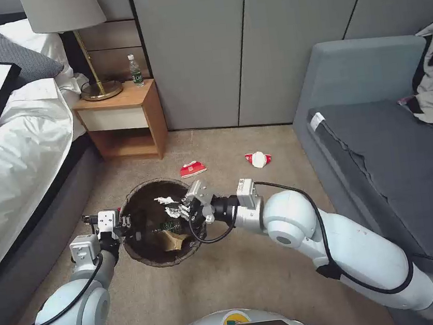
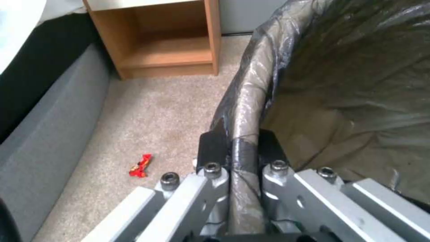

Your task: Pick up the trash bin, then pick up the garbage from the floor and place it into the trash bin.

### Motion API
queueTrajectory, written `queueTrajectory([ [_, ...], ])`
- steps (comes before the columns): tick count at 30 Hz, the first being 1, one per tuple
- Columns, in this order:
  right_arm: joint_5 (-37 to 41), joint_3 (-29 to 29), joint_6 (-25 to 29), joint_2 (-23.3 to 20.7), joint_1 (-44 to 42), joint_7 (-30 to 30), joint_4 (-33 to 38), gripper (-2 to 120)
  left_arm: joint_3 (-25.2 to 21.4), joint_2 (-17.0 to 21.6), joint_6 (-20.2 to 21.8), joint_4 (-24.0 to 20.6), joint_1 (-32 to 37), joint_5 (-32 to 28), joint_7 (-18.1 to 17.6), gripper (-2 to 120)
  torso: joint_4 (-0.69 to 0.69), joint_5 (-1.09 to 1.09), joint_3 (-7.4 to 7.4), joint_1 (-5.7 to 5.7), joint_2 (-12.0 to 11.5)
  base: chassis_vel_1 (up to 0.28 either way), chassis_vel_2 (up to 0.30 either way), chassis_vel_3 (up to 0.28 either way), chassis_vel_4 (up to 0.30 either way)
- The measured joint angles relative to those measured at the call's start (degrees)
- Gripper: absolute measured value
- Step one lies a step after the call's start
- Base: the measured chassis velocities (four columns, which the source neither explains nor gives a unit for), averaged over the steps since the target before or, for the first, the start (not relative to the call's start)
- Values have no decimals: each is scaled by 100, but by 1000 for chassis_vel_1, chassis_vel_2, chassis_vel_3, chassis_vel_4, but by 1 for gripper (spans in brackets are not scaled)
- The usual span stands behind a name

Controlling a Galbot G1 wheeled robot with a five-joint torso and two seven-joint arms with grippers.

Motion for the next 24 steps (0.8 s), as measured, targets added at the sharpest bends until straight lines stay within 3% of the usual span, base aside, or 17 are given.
queueTrajectory([
  [18,10,-211,-122,86,171,284,16,80,-10,-34,1,-31,4,10,-1,3,0,1,0,0,0,0,0,0,0],
  [24,16,-169,-124,79,163,287,60,97,-8,-36,0,-38,6,15,0,3,0,0,0,0,0,0,0,0,0],
])
